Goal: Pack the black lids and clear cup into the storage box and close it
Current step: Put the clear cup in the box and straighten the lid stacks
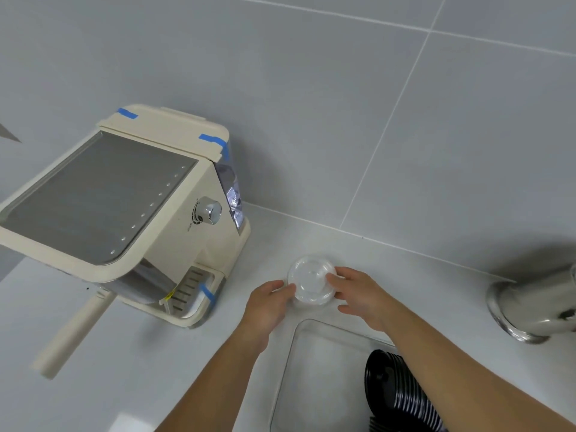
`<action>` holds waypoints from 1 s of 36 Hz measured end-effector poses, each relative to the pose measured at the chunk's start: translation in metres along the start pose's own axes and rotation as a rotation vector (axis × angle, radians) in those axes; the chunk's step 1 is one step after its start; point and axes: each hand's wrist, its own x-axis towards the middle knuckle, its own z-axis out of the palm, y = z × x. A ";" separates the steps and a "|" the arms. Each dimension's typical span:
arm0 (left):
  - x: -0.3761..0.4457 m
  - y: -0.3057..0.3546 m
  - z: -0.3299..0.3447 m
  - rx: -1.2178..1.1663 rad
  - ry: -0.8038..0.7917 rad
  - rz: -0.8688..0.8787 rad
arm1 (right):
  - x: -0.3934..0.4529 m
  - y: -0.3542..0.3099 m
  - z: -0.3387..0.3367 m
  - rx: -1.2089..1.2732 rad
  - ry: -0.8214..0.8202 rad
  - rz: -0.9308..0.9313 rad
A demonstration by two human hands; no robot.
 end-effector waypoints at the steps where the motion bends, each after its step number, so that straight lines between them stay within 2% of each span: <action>1: 0.000 0.000 0.001 0.000 -0.003 0.003 | 0.003 0.002 -0.002 0.019 -0.027 0.022; 6: 0.003 -0.001 0.005 -0.040 -0.023 -0.001 | 0.010 0.001 -0.010 0.080 -0.105 0.070; 19: -0.005 0.002 0.004 -0.159 -0.057 -0.010 | 0.012 -0.001 -0.017 0.271 -0.167 0.070; 36: -0.045 0.019 0.002 -0.191 -0.019 0.188 | -0.029 -0.024 -0.021 0.374 -0.185 -0.080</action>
